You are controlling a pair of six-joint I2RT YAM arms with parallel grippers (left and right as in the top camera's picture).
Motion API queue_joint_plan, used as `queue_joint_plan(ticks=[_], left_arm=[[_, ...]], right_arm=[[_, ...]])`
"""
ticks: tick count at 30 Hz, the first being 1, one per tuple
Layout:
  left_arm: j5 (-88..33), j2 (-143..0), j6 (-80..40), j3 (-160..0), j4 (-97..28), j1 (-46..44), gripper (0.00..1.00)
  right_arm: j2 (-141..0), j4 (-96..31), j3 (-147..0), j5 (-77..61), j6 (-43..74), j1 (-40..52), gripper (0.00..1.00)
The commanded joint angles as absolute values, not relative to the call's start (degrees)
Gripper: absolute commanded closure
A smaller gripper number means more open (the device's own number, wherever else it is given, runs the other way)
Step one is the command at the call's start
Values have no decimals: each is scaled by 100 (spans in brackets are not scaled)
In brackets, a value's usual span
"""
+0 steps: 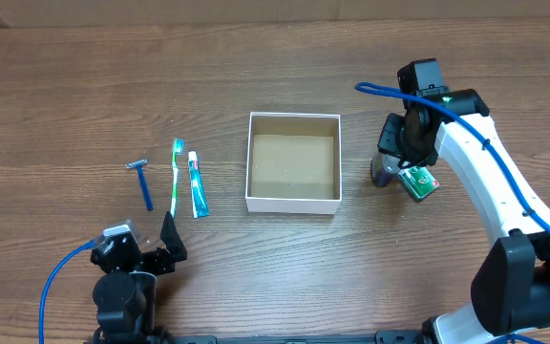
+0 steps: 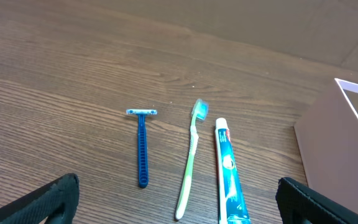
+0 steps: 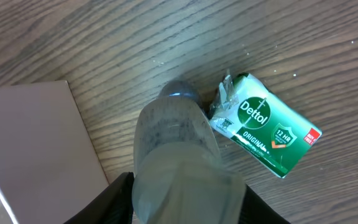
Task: Pack container
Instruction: 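Reach the right gripper to the soap pump bottle and grasp it, then carry the bottle left and lower it into the box, release, then move the right gripper back and grasp the green Dettol soap bar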
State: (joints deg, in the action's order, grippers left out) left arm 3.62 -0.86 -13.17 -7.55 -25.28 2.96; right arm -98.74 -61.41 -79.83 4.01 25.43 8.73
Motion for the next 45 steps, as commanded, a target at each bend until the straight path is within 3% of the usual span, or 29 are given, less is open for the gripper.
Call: queue_joint_plan(ticks=[1, 7, 12, 27, 28, 29, 32, 33, 39, 45], left_arm=[[296, -23, -1243, -727, -2528, 255, 0], [296, -23, -1243, -727, -2528, 255, 0], [296, -23, -1243, -727, -2528, 255, 0], [296, -23, -1243, -727, -2528, 255, 0], [296, -23, -1245, -727, -2528, 255, 0], [296, -23, -1243, -727, -2528, 255, 0], [296, -23, -1243, -727, -2528, 255, 0], [296, -23, -1245, -727, -2528, 255, 0], [296, -23, -1245, -727, -2528, 255, 0], [296, -23, -1243, -727, -2528, 255, 0]], right_arm=[[-9354, -6294, -8206, 600, 2530, 895, 63], [-8357, -7133, -9404, 489, 2539, 1422, 76], [-8088, -6851, -9531, 449, 3065, 2561, 76], [-10602, -5747, -9369, 823, 3437, 2875, 75], [-10621, -5741, -9369, 943, 3437, 2875, 70], [-10621, -5736, -9369, 1109, 3435, 2875, 52], [-10532, -5883, -9382, 1157, 3389, 2875, 35], [-10457, -5979, -9382, 1157, 3350, 2875, 25], [-9411, -6692, -9382, 1247, 3347, 2847, 9], [-8560, -7144, -9382, 1345, 3164, 1879, 0]])
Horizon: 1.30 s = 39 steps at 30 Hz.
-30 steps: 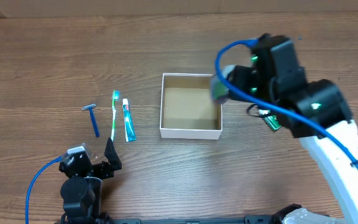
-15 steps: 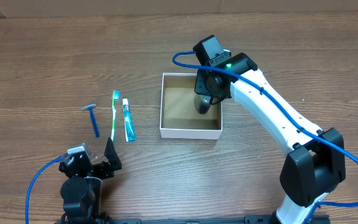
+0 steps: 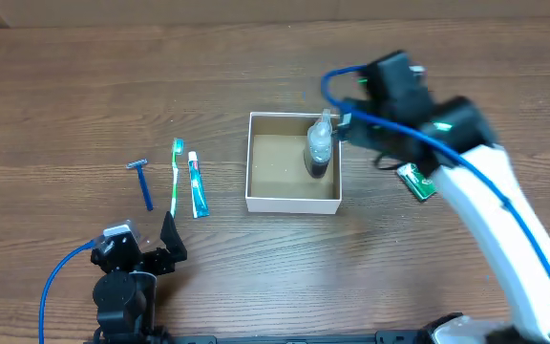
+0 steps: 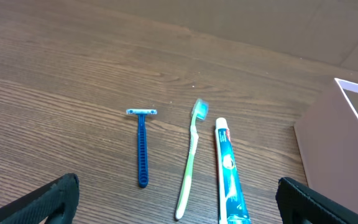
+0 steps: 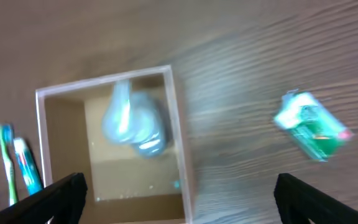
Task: Pack container
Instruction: 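Move the right gripper back and grasp the green Dettol soap bar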
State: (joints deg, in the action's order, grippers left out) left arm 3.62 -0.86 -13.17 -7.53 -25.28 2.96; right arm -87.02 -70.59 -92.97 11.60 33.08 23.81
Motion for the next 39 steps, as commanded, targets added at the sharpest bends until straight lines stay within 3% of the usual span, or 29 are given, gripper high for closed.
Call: queue_joint_plan(ticks=[1, 10, 22, 29, 33, 36, 39], left_arm=[[296, -23, -1245, -727, -2528, 255, 0], [296, -23, -1245, -727, -2528, 255, 0], [296, -23, -1243, -727, -2528, 255, 0], [296, -23, -1245, -727, -2528, 255, 0], [296, -23, -1243, -727, -2528, 255, 0], [296, -23, -1243, -727, -2528, 255, 0], [296, -23, -1243, -727, -2528, 255, 0]], right_arm=[[-8608, -7223, -9365, 1334, 2869, 1575, 0], [-9839, -6344, -7749, 1323, 548, 388, 0], [-10761, -5496, -7428, -45, -32, -12, 0], [-10761, -4947, -6788, 381, -43, -19, 0], [-10761, -5129, -6788, 23, 207, -19, 13], [-10761, -5236, -6788, 27, 475, -19, 36], [-10761, -5378, -6790, 27, 648, -19, 52]])
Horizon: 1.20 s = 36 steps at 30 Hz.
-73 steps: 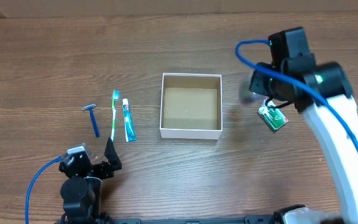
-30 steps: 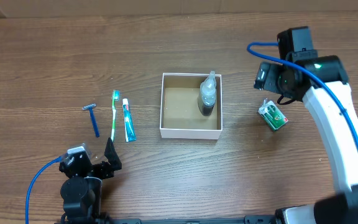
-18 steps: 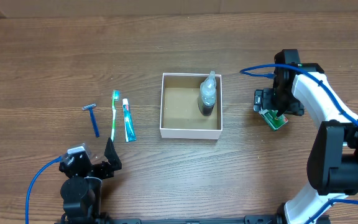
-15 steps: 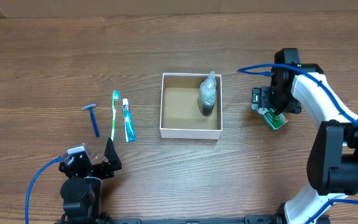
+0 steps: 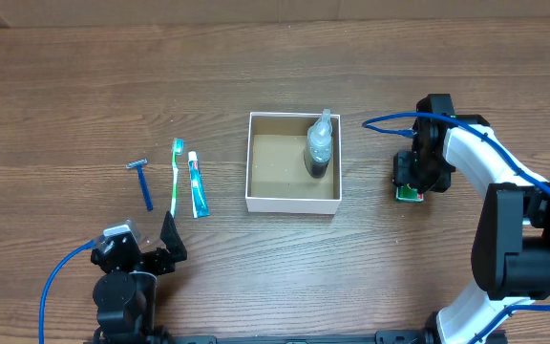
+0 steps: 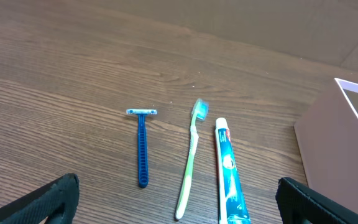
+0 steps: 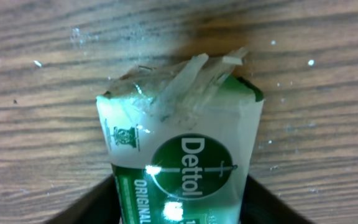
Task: Pack container
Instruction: 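Move the right gripper back and grasp the green Dettol soap bar, then carry the soap bar into the box and release it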
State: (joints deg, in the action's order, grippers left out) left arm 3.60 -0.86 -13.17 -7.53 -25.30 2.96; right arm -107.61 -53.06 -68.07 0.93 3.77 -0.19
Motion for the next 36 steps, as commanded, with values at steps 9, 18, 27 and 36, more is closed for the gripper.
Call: queue_joint_plan(ticks=[9, 18, 27, 36], left_arm=[[296, -23, -1245, -727, -2528, 255, 0], [296, -23, -1243, -727, -2528, 255, 0], [296, -23, -1243, -727, -2528, 255, 0], [296, -23, -1243, -727, -2528, 255, 0]], right_arm=[[-9955, -6805, -7708, -635, 794, 329, 66], [-8014, -6591, -8049, -652, 1039, 2272, 65], [-9070, -5068, -7985, -110, -1584, 3730, 61], [-10016, -5157, -8014, 3, -1555, 3708, 0]])
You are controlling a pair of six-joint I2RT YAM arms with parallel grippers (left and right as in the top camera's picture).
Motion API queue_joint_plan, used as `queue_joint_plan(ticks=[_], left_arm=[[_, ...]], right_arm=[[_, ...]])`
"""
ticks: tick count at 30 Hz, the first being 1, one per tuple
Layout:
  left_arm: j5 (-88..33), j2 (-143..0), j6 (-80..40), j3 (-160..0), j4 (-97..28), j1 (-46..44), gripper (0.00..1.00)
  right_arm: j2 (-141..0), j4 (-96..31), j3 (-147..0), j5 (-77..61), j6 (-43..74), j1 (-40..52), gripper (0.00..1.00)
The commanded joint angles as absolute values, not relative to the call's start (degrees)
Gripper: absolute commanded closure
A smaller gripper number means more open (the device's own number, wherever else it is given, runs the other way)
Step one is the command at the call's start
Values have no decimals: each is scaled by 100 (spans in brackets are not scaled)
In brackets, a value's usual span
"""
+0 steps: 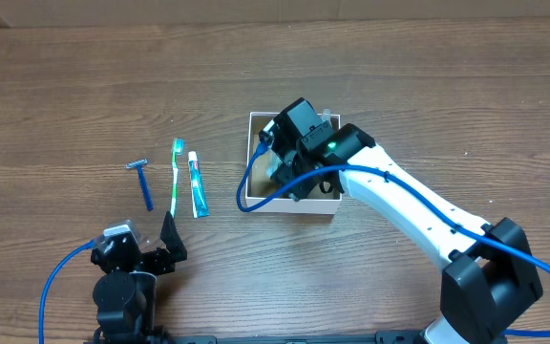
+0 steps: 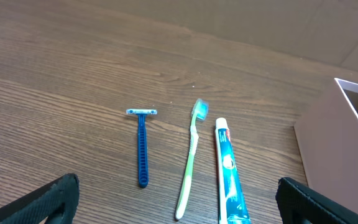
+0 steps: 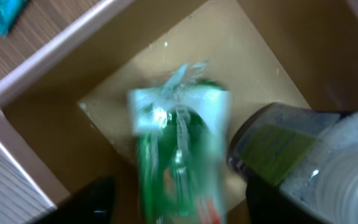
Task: Pack container
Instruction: 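Carry the soap bar into the box and release it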
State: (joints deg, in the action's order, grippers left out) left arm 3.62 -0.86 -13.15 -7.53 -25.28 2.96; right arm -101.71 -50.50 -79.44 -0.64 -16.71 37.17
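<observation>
The white cardboard box (image 1: 289,204) stands mid-table with a clear bottle (image 3: 303,162) upright in its right side. My right gripper (image 1: 289,167) hangs over the box's left half; in its wrist view the green soap bar (image 3: 179,149) is blurred below the parted fingers, with gaps on both sides, over the box floor. A blue razor (image 2: 142,146), green toothbrush (image 2: 191,155) and toothpaste tube (image 2: 229,174) lie side by side left of the box. My left gripper (image 2: 179,205) rests open near the front edge, short of them.
The box's near wall (image 2: 347,137) rises at the right of the left wrist view. Blue cables trail from both arms. Bare wooden tabletop lies right of the box and behind it.
My right gripper has gone from the table right of the box, where it was shut on the soap, to over the box's left half. The soap now shows loose between its fingers. Left arm unmoved.
My right gripper first held the clear bottle beside the soap, right of the box. Then the bottle stood in the box with the gripper open above it. Then the gripper was shut on the soap on the table. Now the soap is inside the box opening.
</observation>
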Motion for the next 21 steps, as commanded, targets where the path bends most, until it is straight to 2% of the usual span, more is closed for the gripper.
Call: queue_joint_plan(ticks=[1, 6, 10, 14, 19, 21], left_arm=[[296, -23, -1243, -727, -2528, 255, 0], [296, -23, -1243, -727, -2528, 255, 0], [316, -23, -1232, -727, -2528, 255, 0], [331, -23, -1194, -727, -2375, 259, 0], [115, -23, -1387, -727, -2324, 259, 0], [-104, -43, -1396, -823, -2423, 259, 0]], right_arm=[[-9931, -5269, -8049, -8, -1420, 3719, 0], [-8997, -5883, -8333, -5, -47, 3715, 0], [-7822, -6154, -8344, -5, 1511, 3133, 0], [-7303, -6547, -8342, -16, 2416, 1868, 0], [-7435, -6836, -8178, -1024, 2471, 156, 0], [-7542, -6888, -8149, -1061, 2471, -226, 0]])
